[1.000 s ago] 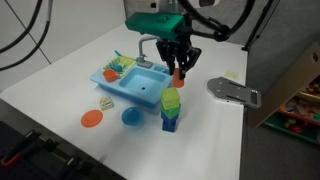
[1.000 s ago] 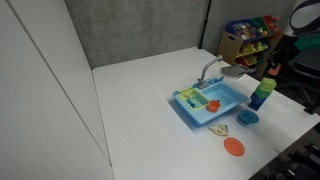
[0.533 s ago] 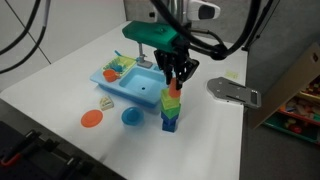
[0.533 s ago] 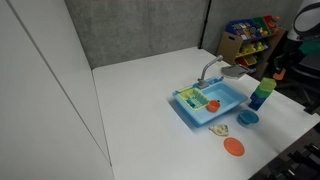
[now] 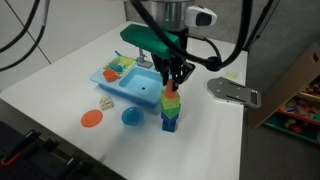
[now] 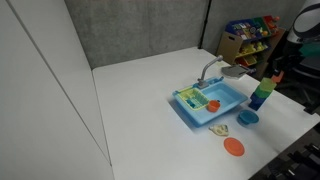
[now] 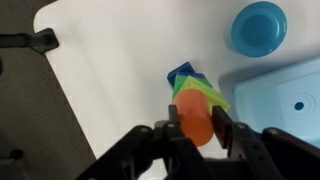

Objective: Remove the orange measuring cup and stack it on top of the light green block

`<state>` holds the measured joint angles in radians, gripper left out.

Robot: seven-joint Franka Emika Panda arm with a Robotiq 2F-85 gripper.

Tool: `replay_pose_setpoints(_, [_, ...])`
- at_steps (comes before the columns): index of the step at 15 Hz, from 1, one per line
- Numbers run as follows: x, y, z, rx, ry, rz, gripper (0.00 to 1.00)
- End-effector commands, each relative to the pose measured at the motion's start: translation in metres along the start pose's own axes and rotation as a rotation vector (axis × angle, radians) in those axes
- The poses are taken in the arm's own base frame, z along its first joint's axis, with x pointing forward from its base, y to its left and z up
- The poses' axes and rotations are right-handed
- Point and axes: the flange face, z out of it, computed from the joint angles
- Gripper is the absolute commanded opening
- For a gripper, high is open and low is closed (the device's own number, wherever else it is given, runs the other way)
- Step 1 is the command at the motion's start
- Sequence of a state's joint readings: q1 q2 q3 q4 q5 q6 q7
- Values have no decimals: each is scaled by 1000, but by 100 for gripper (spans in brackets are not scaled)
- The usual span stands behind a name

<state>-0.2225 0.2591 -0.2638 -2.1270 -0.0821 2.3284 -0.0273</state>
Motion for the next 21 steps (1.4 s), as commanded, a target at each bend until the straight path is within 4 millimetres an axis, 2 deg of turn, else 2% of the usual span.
replay_pose_setpoints(1, [-2,2,-8,30,40,-27,13])
replay_pose_setpoints(12, [0,-10,2,60,71,-68,13])
replay_pose_setpoints(21, [4,-8,9,43,83,-62,13])
